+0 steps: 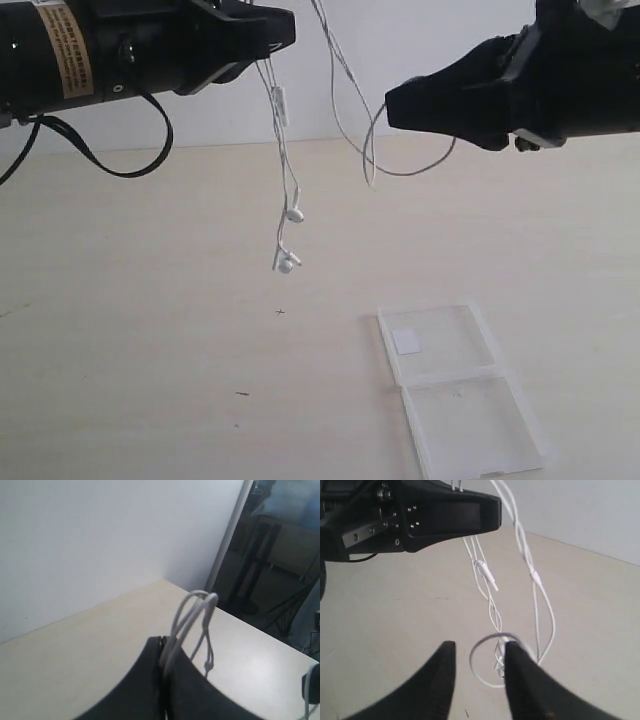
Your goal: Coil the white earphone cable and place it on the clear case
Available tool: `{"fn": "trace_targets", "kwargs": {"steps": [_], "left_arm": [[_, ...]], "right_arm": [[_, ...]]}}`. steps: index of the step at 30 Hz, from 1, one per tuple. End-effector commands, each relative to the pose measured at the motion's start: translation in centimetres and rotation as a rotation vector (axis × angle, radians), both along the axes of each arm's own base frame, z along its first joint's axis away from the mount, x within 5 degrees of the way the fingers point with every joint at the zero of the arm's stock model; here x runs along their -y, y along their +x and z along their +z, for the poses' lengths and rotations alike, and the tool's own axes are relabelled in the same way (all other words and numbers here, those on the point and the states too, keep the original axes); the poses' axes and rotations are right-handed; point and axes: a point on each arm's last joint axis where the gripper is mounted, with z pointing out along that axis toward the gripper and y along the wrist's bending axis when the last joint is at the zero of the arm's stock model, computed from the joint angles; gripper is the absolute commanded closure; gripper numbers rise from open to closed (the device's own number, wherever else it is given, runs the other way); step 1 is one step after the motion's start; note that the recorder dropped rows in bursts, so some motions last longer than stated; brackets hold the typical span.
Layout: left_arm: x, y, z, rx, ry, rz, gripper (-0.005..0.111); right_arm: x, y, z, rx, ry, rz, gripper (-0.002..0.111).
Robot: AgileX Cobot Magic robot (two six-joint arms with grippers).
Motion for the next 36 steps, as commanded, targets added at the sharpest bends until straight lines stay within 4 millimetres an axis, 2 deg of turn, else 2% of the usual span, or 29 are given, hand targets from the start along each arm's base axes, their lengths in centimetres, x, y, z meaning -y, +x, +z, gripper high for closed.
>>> {"fn": "trace_targets", "kwargs": {"steps": [1,4,8,12,17,23,36], "left_arm": [[-0.2,0.2,0.8,0.010,0.001,0.027,0.107],[-0.4,0.8,1.8,0.025,0.016,0.079,0.107],[-0.5,1.1,2.8,0.045,0.017,0.102,0.107],[-0.7,1.3,2.7,0.034,0.032,0.131,0.107],[-0.8,1.3,2.6,0.030,0.040,0.143,0.107],[-0.8,1.3,2.6,0.031,0.044,0.142,0.107],[-0.8,1.3,2.6,0.037,0.056,0.138,0.107]], "right_arm": [[0.0,-0.1,-0.1,-0.030,0.014,0.008,0.041],[0.1,-0.5,-0.4,-0.123,0.014,-0.003,0.042],[-0.2,-1.5,-0.7,-0.203,0.006,0.088,0.042],[-0.4,-2.4,-1.0,-0.253,-0.022,0.169,0.042],[0.5,-2.4,-2.3,-0.337,-0.170,0.109,0.042],[0.7,-2.2,-2.5,-0.329,-0.197,0.081,0.042],[0.1,-0.2,-1.8,-0.095,-0.117,0.058,0.042]]}}
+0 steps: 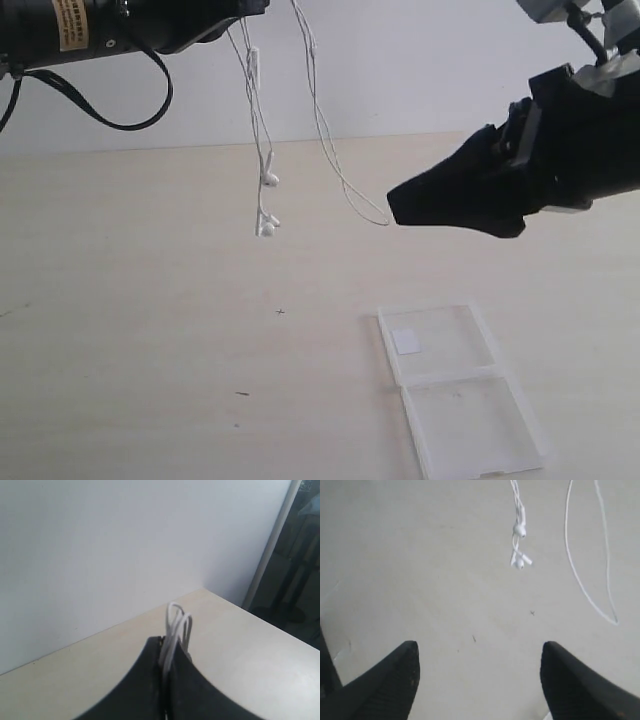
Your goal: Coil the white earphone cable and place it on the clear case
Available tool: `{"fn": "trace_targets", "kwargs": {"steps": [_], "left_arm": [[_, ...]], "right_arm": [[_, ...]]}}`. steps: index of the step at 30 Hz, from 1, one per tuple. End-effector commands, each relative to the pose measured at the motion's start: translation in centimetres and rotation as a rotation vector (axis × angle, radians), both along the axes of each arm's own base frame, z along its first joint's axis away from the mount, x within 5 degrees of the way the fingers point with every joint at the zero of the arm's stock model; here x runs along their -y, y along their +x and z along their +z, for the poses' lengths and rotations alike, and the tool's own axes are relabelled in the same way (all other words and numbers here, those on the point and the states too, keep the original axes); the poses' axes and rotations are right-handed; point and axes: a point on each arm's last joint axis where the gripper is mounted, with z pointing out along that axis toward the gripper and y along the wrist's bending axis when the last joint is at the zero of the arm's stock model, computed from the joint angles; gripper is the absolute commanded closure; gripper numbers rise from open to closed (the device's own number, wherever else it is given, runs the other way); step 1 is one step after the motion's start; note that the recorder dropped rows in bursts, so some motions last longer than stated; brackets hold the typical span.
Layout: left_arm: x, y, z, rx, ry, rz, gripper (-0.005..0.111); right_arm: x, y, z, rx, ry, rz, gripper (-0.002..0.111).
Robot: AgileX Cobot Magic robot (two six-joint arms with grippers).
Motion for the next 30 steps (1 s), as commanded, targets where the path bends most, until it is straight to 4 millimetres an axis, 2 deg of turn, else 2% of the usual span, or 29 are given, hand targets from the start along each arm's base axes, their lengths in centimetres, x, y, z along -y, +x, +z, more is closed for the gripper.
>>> {"fn": "trace_targets", "kwargs": {"steps": [1,8,15,21,26,30], "left_arm": [[0.0,-0.1,0.5,0.013,-0.005,0.001,0.107],[0.1,0.1,2.1,0.058,-0.017,0.000,0.107],[-0.4,0.6,2.7,0.058,0.006,0.063,0.107],[-0.3,0.8,4.3,0.098,-0.016,0.067,0.107],[-0.3,0.9,5.3,0.115,-0.044,0.078,0.107],[-0.3,1.0,5.3,0.106,-0.061,0.083,0.107]], "right_arm": [[-0.5,1.1,-0.1,0.054,0.070,-0.003,0.042],[-1.5,3.4,-2.0,0.055,0.123,0.015,0.032],[-2.4,5.5,-2.9,0.137,0.250,0.006,0.032],[-3.3,6.5,-3.9,0.228,0.260,0.026,0.032],[-4.8,6.4,-5.1,0.345,0.138,0.109,0.032],[-5.3,7.0,-6.0,0.356,0.040,0.060,0.032]]}}
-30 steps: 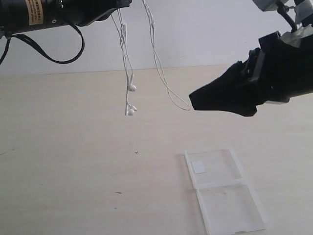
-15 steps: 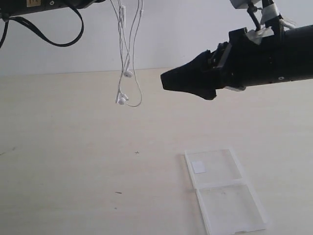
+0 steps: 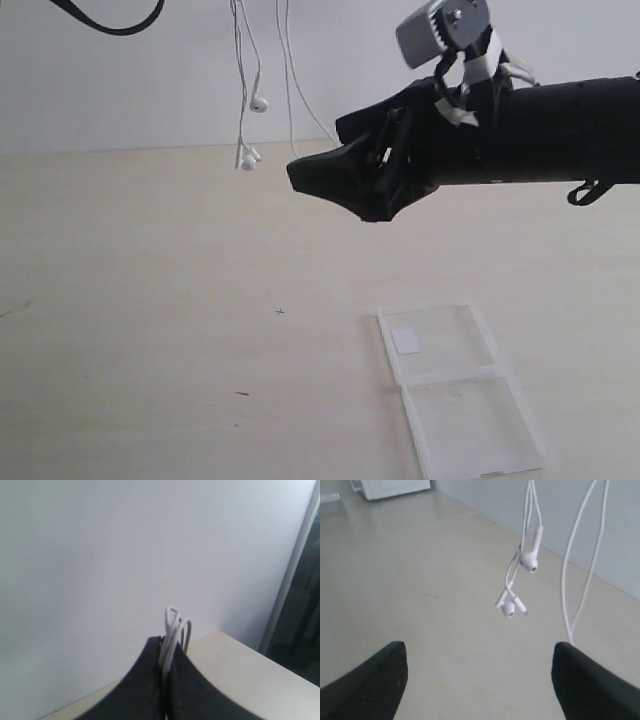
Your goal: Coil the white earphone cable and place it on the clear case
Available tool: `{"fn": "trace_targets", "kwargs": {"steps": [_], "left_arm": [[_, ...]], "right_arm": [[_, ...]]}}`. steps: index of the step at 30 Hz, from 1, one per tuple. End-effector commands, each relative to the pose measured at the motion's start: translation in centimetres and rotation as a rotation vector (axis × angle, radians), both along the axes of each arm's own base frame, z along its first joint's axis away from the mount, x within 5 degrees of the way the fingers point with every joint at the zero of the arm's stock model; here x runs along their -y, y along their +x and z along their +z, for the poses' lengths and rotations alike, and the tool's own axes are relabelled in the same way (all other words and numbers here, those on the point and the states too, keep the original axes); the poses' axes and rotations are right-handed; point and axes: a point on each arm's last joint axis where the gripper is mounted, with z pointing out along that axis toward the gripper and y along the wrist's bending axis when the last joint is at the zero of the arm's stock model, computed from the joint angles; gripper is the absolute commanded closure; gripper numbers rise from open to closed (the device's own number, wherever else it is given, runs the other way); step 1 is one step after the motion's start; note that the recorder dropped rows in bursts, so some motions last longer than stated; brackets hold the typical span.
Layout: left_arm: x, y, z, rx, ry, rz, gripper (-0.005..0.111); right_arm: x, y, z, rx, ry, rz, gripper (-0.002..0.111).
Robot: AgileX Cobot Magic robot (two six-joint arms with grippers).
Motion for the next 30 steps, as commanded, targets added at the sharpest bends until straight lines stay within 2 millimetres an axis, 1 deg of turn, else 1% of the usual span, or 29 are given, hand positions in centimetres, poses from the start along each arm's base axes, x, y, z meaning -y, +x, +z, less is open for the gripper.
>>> {"fn": "trace_targets", "kwargs": {"steps": [1,8,12,14,19,23,24,28,30], "left_arm": [[0.2,0.0,0.3,-0.008,-0.029,0.006,0.107],[2.3,-0.2,-0.9,-0.009,0.043,-0.039,0.107],[2.4,-0.1,-1.2,-0.037,0.061,-0.005,0.107],[2.4,-0.1,-1.2,-0.036,0.060,-0.007,0.107],[2.3,0.0,-1.3,-0.041,0.064,0.003,0.107],[2.4,0.0,-1.2,-0.038,0.063,0.001,0.107],[2.4,0.0,-1.1,-0.036,0.061,0.000,0.107],[2.4,0.0,-0.9,-0.032,0.060,0.002,0.107],[2.4,0.0,-0.8,-0.027,0.057,0.000,0.107]], "right_arm": [[-0.4,0.8,-0.7,0.030,-0.075,-0.062,0.032],[-1.0,1.5,1.1,0.027,-0.002,-0.055,0.032],[-1.1,1.8,1.8,0.034,0.014,-0.060,0.032],[-1.0,2.1,1.9,0.020,0.016,-0.092,0.032],[-0.7,2.6,1.8,0.013,-0.009,-0.155,0.032],[-0.7,2.6,1.7,0.012,-0.010,-0.157,0.032],[-0.7,2.6,1.7,0.008,-0.008,-0.159,0.031],[-0.8,2.5,1.7,0.000,-0.002,-0.159,0.021],[-0.8,2.5,1.7,0.000,-0.003,-0.159,0.019]]}}
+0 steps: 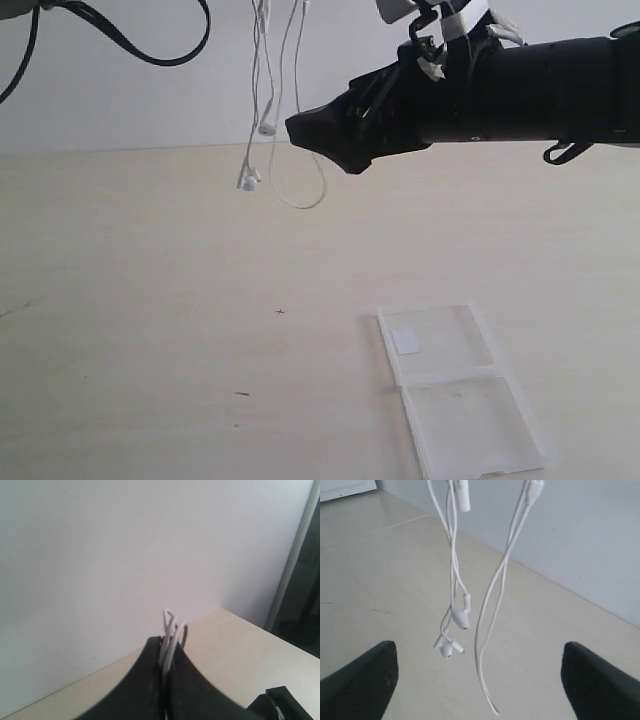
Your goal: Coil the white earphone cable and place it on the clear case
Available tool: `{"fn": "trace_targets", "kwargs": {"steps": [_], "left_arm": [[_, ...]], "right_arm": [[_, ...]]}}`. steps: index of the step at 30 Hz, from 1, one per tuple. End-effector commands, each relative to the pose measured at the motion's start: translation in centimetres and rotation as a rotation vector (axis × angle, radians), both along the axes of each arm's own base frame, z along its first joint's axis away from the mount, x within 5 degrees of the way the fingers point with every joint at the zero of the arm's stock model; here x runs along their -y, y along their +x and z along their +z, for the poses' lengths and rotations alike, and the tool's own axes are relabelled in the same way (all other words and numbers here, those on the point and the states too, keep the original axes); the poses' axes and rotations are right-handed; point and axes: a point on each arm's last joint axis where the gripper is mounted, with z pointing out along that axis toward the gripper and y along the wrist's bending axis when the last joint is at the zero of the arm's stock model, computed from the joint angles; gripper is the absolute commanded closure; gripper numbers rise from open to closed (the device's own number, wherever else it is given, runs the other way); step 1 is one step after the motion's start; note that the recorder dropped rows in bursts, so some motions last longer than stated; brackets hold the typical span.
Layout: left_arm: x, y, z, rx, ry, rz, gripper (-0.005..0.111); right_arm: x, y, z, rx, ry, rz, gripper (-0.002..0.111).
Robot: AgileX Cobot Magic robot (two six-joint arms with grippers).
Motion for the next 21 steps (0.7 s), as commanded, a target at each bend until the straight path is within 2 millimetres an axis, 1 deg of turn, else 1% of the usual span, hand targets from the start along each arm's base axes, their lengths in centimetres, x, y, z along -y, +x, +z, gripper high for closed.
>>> {"fn": "trace_targets", "kwargs": {"steps": [1,5,10,18,21], "left_arm": [[0.2,0.0,0.7,0.016,-0.014,-0.005,0.107],[0.2,-0.1,0.7,0.011,-0.034,-0.011,0.107],[0.4,-0.2,0.8,0.015,-0.036,-0.019,0.107],[0.6,-0.4,1.1,0.025,-0.069,-0.055,0.107],[0.7,-0.5,1.2,0.029,-0.081,-0.071,0.107]], "right_arm": [[-0.2,0.0,0.2,-0.002,0.010,0.000,0.019],[-0.3,0.2,0.4,-0.008,0.021,-0.006,0.019],[-0.7,1.2,0.8,0.001,0.032,-0.010,0.019],[-1.1,2.2,-1.2,-0.061,0.020,-0.017,0.019],[-1.3,2.6,-1.3,-0.060,0.023,-0.013,0.019]]}}
